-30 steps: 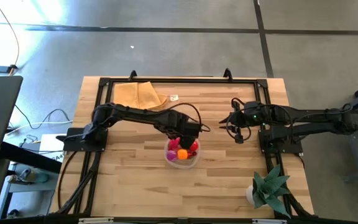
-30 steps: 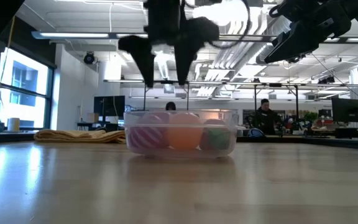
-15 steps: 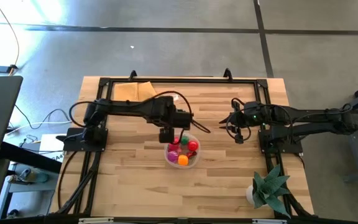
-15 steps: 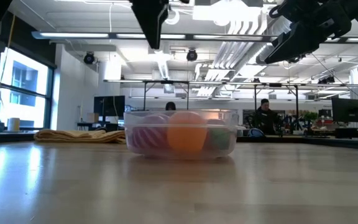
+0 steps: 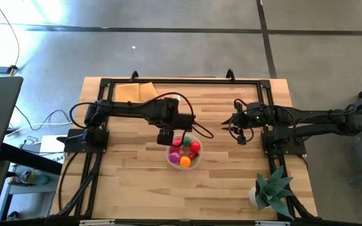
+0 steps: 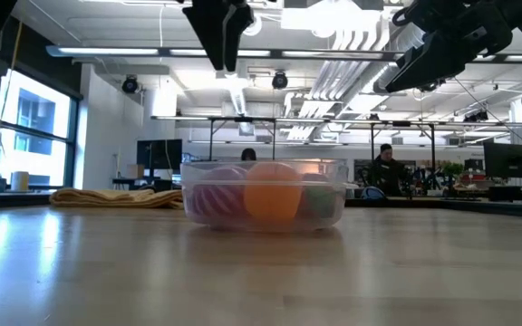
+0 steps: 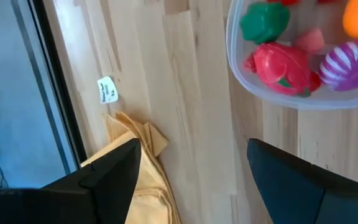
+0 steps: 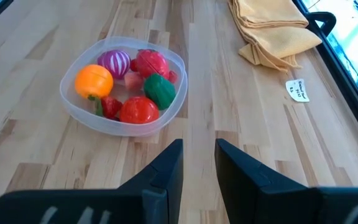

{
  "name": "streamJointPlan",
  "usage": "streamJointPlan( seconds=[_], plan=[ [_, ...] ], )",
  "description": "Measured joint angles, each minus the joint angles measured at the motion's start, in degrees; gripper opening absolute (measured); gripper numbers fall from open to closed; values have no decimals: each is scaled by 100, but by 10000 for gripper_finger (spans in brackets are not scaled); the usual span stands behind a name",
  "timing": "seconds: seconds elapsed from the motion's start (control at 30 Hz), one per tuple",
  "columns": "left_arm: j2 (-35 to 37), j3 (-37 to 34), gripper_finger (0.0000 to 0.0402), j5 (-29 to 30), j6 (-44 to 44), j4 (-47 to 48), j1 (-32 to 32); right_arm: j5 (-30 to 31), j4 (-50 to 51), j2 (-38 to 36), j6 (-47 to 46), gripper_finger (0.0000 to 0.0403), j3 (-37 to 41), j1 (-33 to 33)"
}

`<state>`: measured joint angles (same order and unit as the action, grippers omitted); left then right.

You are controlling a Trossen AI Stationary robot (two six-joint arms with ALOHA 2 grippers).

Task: Pick and placing Produce into tupperware
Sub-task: Return to Home Position

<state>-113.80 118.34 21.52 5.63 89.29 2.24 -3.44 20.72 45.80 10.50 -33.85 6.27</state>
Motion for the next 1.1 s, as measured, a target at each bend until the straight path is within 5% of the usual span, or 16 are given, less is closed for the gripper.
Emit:
streamJointPlan(
  seconds=[0.47,0.77,1.1],
  plan=[
    [2,2,284,23,612,-553,41,1,3,0,-2,83,0,-1],
    [198,4,284,1383,654,67,-435,1,-13,0,-24,83,0,0],
    [1505,-318,284,2017,202,66,-1253,1,-217,-2,-2247,83,-4,-1]
  ],
)
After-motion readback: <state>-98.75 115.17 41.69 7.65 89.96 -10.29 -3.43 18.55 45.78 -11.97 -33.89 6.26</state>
